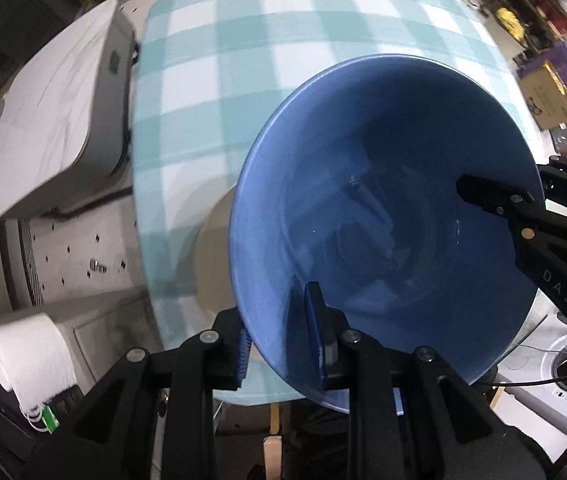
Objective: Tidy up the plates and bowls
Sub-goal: 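Lower the stacked bowls onto the cream plate stack and open both tools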
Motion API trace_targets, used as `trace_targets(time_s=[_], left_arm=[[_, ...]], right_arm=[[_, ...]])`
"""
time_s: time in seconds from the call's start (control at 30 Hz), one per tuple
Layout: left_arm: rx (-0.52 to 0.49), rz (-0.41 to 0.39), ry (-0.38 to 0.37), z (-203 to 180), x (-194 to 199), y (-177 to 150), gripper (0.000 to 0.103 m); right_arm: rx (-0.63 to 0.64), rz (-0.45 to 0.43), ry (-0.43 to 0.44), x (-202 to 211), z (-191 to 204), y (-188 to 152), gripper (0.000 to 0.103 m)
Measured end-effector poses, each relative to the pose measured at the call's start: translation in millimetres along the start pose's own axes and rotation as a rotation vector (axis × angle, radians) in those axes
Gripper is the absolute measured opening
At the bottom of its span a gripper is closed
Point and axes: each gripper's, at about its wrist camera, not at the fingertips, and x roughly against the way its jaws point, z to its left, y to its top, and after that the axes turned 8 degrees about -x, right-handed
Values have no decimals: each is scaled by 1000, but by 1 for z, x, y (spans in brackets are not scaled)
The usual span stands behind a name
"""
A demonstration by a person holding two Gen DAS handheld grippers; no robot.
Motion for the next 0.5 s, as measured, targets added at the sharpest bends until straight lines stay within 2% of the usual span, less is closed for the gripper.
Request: trace_targets(time_s=[0.2,0.4,0.5], left_arm=[[79,32,0,31,-24,-16,22],[91,48,-22,34,-47,-28,22],[102,25,-21,37,-47,-31,22]], right_arm=[[37,47,-4,-31,38,2,10],[41,78,-30,-55,46,-4,10],[53,65,-39,-53,50,-6,10]])
